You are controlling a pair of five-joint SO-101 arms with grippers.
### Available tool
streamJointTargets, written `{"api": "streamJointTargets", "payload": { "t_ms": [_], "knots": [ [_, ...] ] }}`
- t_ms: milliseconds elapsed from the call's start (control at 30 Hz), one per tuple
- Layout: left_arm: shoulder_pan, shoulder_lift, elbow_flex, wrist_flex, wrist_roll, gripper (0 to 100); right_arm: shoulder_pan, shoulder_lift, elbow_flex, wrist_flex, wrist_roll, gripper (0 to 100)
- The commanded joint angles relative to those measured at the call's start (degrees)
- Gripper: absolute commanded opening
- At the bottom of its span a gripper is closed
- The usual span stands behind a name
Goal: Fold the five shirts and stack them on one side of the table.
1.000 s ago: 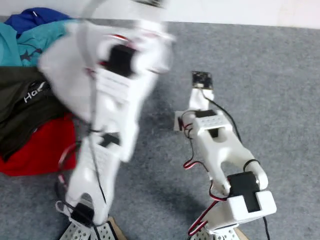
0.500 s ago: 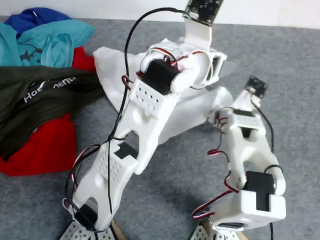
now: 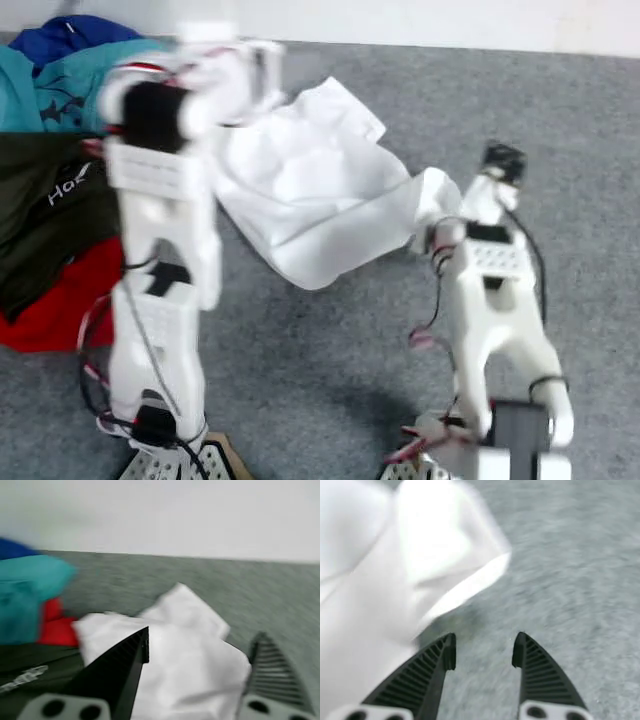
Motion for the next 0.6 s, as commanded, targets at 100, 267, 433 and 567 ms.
{"api": "streamJointTargets", "payload": {
  "t_ms": [100, 267, 433, 567],
  "knots": [
    [-3.8, -7.9, 13.8, 0.6, 0.4, 12, -11.3, -15.9, 10.1, -3.1, 3.1, 19.9],
    [-3.6, -12.3, 36.7, -0.1, 0.4, 8, -12.2, -14.3, 15.9, -13.7, 6.4, 20.0],
    [-4.5, -12.4, 54.8, -12.6, 0.6, 12, -10.2, -4.4, 11.3, -16.4, 6.8, 20.1],
    [-4.9, -12.5, 66.1, -24.2, 0.6, 12, -8.0, 5.0, 4.4, -16.4, 6.9, 20.0]
  ]
}}
